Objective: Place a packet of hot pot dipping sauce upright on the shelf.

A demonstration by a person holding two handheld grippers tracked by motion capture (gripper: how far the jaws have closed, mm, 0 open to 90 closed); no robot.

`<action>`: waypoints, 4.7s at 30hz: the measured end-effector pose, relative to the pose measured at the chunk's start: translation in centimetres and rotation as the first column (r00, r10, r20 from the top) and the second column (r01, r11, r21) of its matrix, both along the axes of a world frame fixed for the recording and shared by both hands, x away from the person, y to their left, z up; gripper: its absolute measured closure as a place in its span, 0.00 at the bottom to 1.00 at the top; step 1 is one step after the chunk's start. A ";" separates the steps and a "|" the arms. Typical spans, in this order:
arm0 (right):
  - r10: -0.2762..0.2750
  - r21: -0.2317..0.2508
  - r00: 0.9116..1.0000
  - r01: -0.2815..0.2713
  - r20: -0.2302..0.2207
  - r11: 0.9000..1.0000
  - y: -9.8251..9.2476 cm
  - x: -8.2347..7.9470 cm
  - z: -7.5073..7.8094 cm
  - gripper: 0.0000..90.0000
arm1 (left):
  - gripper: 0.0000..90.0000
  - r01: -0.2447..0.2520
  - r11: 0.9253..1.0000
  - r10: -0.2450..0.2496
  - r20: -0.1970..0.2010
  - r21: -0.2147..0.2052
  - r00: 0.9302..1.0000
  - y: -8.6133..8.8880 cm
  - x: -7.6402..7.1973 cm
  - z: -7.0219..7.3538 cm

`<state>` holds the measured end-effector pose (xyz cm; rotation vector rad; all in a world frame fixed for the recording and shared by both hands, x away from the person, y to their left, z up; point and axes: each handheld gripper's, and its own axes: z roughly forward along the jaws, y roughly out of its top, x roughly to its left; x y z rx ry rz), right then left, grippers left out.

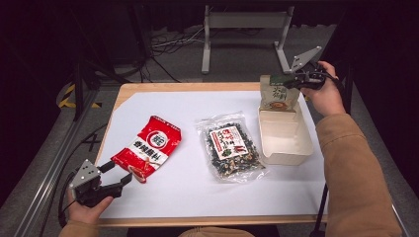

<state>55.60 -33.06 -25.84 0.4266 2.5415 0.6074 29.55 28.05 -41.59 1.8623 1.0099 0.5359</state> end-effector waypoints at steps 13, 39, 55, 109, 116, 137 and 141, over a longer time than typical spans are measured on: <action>-0.018 0.014 0.998 0.019 -0.054 1.000 -0.4 0.0 -1.9 0.99 | 0.27 0.009 1.000 -0.009 0.000 -0.001 1.000 -0.2 0.2 0.0; -0.138 0.146 0.990 0.132 0.033 0.980 -0.3 -1.2 -1.2 0.53 | 0.27 0.027 1.000 -0.027 0.000 -0.006 1.000 -0.6 0.7 0.1; -0.139 0.324 0.982 0.091 0.126 0.942 1.6 -5.7 1.1 0.42 | 0.27 0.062 0.998 -0.062 0.008 -0.029 0.998 -1.2 2.0 0.5; 0.036 0.476 0.992 0.026 -0.121 0.879 10.2 -15.0 -2.8 0.41 | 0.21 -0.046 0.999 0.043 -0.227 -0.009 0.973 0.9 8.0 1.3; 0.055 0.472 0.991 0.010 -0.123 0.881 10.8 -15.3 -3.0 0.41 | 0.22 -0.081 0.997 0.075 -0.287 -0.009 0.955 1.5 9.5 0.5; 0.096 0.485 0.985 -0.013 -0.147 0.874 12.6 -16.4 -6.0 0.40 | 0.32 -0.081 0.993 0.107 -0.399 0.081 0.911 1.7 11.6 -1.5; 0.099 0.489 0.984 -0.014 -0.148 0.872 12.7 -16.5 -6.4 0.40 | 0.32 -0.077 0.993 0.109 -0.416 0.093 0.903 1.5 11.8 -1.8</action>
